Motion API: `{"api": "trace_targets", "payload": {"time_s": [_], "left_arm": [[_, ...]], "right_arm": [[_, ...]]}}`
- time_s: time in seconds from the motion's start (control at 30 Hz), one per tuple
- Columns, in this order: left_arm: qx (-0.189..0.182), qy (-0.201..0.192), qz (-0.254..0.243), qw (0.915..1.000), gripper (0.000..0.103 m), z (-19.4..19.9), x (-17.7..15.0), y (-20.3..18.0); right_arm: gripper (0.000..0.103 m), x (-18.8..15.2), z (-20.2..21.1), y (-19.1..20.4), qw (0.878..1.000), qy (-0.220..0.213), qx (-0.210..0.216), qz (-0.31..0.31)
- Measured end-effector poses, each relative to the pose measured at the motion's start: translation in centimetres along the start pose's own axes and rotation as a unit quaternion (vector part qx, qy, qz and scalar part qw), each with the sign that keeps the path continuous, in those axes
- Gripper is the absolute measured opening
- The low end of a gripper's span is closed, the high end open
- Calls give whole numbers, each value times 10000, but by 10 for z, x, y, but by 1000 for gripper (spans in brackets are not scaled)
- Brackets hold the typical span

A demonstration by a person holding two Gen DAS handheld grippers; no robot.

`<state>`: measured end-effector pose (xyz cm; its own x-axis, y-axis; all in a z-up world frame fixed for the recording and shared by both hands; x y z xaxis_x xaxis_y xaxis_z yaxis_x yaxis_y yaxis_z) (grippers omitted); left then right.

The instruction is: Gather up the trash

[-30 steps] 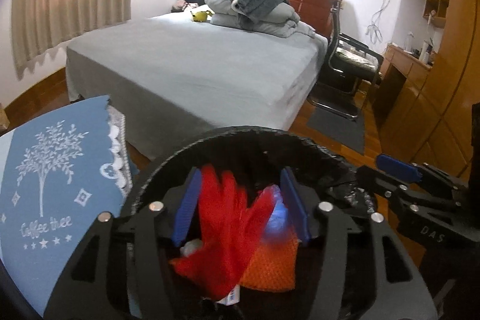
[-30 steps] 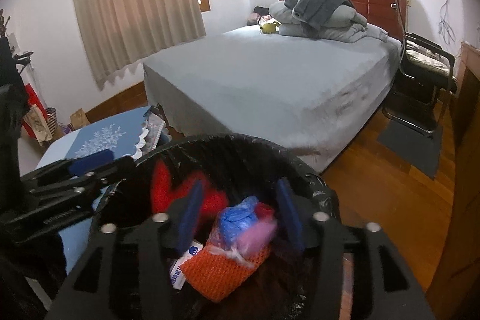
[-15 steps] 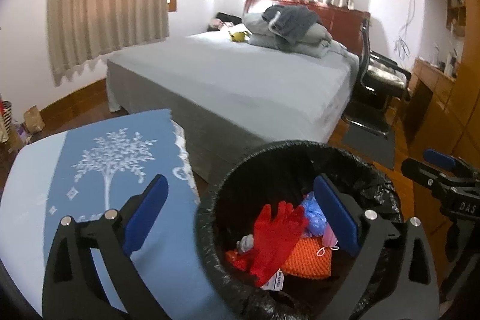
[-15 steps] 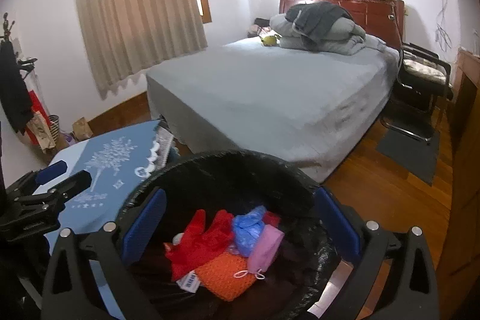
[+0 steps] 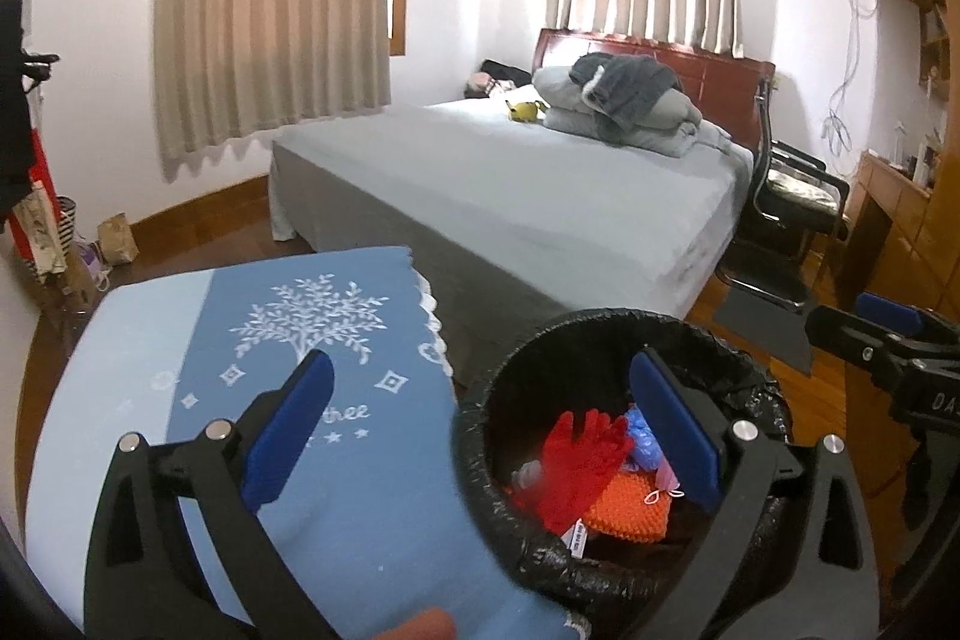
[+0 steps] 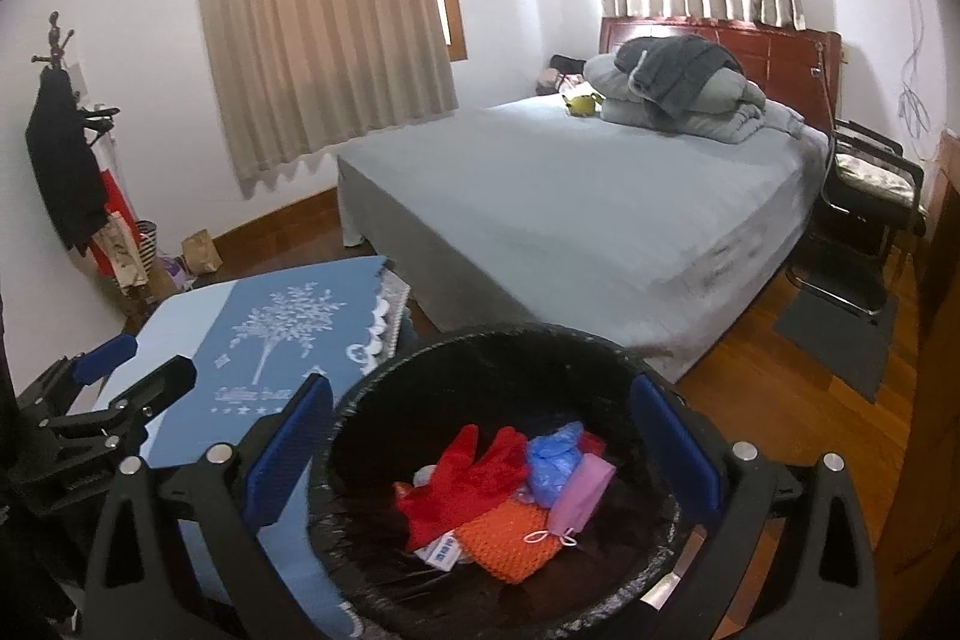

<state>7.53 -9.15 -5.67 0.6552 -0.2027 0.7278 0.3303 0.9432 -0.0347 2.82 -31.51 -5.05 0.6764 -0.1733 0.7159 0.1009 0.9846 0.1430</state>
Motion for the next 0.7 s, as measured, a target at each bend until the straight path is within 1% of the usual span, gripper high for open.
{"api": "trace_targets", "payload": {"time_s": [0.1, 0.4, 0.7], "left_arm": [[104, -63, 42, 9999, 97, 14, -3, 4], [197, -263, 121, 9994, 97, 47, -8, 12], [220, -426, 138, 9988, 97, 67, -10, 13]], "right_arm": [[98, 1, 11, 10, 9999, -39, 42, 82], [97, 1, 34, 37, 9992, -188, 124, 319], [97, -1, 42, 45, 9988, -242, 172, 391]]}}
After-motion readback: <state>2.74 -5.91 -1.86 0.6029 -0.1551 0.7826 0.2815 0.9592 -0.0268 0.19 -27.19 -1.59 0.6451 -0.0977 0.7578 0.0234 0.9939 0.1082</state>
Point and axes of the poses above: each gripper's, at about its wrist camera, not at the fingertips, and z roughly against the way its jaws point, y to its left, x to its top, the point moved 3 cm from there along -z, roughly the way its jaws point, and after that the axes turned 13 degrees about y, right-handed, at the moved point
